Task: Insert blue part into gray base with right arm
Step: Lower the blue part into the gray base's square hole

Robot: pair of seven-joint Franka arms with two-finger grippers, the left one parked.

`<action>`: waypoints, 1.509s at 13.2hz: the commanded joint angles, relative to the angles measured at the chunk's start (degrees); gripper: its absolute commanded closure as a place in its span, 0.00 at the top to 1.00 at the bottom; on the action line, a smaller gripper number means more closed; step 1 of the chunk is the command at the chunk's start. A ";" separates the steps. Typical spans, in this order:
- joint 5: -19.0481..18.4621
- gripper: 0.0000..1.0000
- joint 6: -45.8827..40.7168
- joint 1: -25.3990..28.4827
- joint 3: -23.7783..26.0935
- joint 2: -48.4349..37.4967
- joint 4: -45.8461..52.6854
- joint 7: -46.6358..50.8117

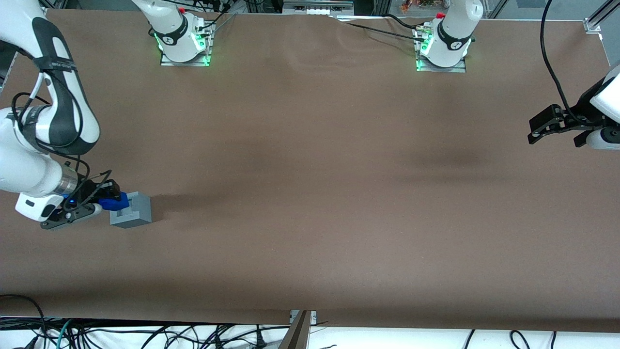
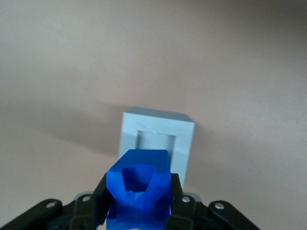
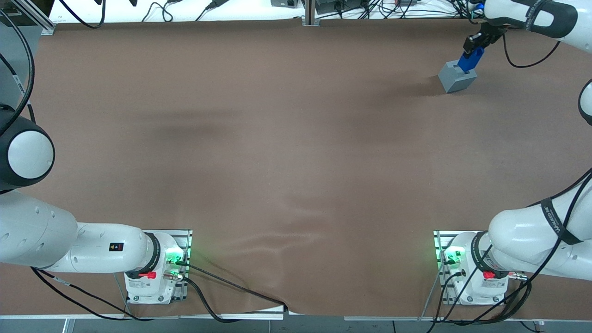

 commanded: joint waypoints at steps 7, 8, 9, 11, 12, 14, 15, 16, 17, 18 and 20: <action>1.39 0.28 1.92 0.38 -0.47 2.23 0.23 4.18; 1.39 0.28 1.93 0.38 -0.47 2.41 0.23 4.44; 1.30 0.28 1.93 0.38 -0.47 2.50 0.23 5.23; 1.04 0.27 2.10 0.38 -0.47 2.93 0.32 6.29; 1.04 0.27 2.71 0.38 -0.47 3.02 0.32 6.72; 0.77 0.27 3.07 0.38 -0.47 3.29 0.32 7.95; 0.69 0.27 3.42 0.47 -0.47 3.55 0.32 8.57; 0.69 0.27 4.12 0.47 -0.47 3.64 0.32 8.57; 0.69 0.27 4.30 0.47 -0.47 3.99 0.32 8.66; 0.60 0.27 4.39 0.47 -0.47 3.99 0.32 8.66; 0.34 0.27 4.65 0.47 -0.47 3.99 0.41 8.66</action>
